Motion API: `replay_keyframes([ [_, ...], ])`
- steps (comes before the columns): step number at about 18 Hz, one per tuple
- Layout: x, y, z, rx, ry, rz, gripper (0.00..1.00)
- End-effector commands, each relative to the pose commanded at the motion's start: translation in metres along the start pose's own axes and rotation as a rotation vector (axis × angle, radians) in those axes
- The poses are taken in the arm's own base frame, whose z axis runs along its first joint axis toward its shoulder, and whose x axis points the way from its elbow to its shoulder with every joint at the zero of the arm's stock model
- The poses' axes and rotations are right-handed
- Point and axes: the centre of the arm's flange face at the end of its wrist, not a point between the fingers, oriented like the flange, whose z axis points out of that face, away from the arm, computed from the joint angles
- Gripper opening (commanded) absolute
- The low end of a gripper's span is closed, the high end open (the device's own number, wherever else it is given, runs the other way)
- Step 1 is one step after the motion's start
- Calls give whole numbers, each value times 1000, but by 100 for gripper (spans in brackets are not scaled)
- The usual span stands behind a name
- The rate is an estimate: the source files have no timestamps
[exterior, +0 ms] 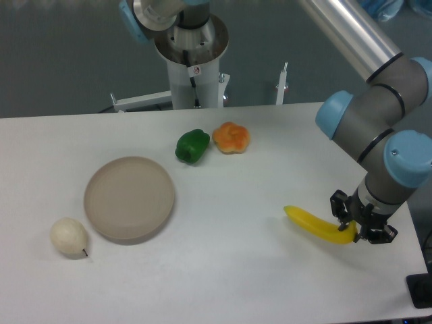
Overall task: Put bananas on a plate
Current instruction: 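Lift the held yellow banana up from the table with the gripper, then carry the yellow banana over the beige plate and lower it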
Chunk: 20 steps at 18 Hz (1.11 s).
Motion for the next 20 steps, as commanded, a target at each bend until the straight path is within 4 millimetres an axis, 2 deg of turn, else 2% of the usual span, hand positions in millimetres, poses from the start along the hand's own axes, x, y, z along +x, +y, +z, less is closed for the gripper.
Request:
replay_keyframes([
  [3,1,0,0,1,2,0,1],
  [5,4,-5,-7,7,-3,5,1],
  [9,15,-33,-11,11,-4,13,1],
  [13,39,-66,-11,9,12,42,1],
  [15,61,-90,-14,10,21,48,1],
  [17,93,-118,-15,11,32,57,1],
  [19,137,-165,-23,12,33,115,1],
  [20,153,-177,-25,11,37,130,1],
])
